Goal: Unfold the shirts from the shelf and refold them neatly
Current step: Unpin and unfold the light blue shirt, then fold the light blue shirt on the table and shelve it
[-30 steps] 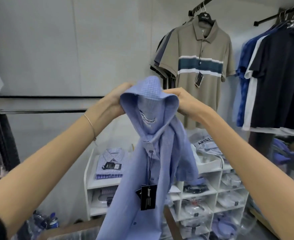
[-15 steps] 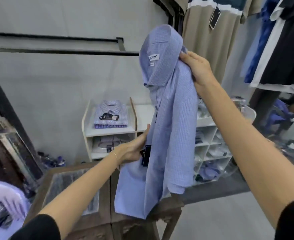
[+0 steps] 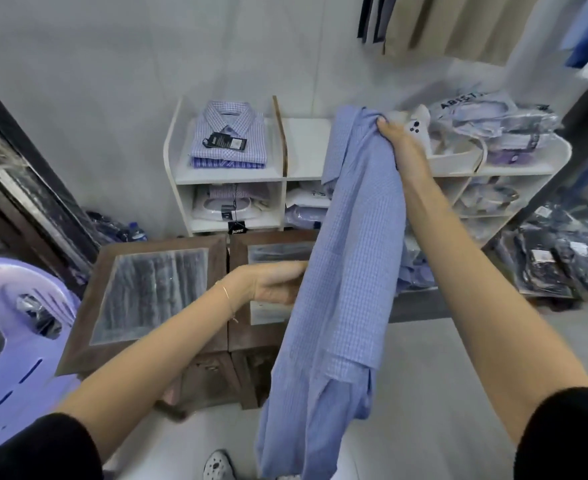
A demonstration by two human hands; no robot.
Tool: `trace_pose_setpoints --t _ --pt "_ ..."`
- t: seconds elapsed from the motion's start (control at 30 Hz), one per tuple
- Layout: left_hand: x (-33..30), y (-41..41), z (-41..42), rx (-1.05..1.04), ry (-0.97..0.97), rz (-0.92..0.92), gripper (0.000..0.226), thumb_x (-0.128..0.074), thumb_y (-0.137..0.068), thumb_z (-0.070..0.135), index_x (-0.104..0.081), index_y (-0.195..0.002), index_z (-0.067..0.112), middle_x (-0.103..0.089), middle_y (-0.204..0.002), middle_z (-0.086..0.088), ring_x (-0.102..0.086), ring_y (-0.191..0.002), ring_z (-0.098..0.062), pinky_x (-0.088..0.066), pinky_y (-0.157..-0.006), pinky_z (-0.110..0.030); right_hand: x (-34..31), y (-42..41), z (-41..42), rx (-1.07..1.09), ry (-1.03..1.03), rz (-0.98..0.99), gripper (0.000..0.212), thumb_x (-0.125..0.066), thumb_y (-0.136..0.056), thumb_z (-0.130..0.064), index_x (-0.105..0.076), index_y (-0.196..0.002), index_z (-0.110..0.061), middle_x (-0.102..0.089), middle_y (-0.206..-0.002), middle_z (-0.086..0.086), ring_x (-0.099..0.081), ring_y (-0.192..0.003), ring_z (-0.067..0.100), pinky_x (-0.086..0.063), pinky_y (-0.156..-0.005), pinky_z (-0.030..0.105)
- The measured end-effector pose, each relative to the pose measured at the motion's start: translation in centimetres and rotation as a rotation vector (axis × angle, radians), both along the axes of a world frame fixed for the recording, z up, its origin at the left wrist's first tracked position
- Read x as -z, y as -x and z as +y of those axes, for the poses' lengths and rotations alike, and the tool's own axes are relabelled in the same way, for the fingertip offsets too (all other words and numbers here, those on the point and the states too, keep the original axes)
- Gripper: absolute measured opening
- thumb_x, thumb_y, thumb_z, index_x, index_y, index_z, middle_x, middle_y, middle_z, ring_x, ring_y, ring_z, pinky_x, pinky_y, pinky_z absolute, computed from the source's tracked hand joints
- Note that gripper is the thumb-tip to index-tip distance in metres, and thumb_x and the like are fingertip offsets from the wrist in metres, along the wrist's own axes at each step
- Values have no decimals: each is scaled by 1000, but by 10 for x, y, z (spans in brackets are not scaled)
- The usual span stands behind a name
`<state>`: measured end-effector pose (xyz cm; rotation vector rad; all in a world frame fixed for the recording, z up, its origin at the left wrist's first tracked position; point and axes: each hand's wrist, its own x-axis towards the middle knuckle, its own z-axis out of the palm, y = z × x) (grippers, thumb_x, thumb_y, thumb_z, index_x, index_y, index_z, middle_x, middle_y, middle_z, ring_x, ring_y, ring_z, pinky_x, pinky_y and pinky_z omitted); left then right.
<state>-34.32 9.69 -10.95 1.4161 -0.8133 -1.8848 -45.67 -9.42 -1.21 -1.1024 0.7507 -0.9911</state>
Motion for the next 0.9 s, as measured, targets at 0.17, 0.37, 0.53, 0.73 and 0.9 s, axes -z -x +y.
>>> trace_pose_setpoints --t 0.17,0.37,0.53,0.73,0.9 --pt "-13 -38 -10 -646 259 -231 40 -41 -101 39 -69 -98 10 -68 -87 -8 -65 -82 -20 -52 -81 -30 60 -25 67 165 131 138 4 -67 -86 -10 -69 -82 -9 -66 -79 -3 -60 -77 4 -48 -74 16" --pt "-21 -24 -15 -537 278 -295 40 -50 -90 59 -62 -110 27 -52 -69 3 -48 -59 -9 -39 -54 -20 107 -57 116 -27 352 331 15 -59 -91 -10 -72 -95 -15 -66 -100 14 -59 -88 13 -43 -70 7" --pt "4 -47 -12 -741 216 -336 30 -47 -98 37 -61 -78 21 -56 -58 8 -52 -58 -7 -37 -59 -22 112 -61 116 -282 263 315 18 -60 -92 -12 -72 -103 -21 -70 -101 1 -62 -88 6 -49 -78 20" --pt "16 -97 8 -961 78 -177 19 -46 -92 14 -63 -93 7 -65 -86 -9 -60 -72 -19 -50 -78 -33 102 -50 85 -260 171 228 26 -59 -90 -3 -69 -104 -22 -66 -116 0 -60 -104 4 -46 -85 13" --pt "19 -139 39 -829 93 -536 27 -69 -85 36 -65 -81 10 -66 -80 0 -59 -74 -14 -46 -66 -26 103 -26 34 -126 170 435 43 -73 -81 -14 -60 -121 -20 -58 -125 0 -56 -111 16 -48 -93 26"
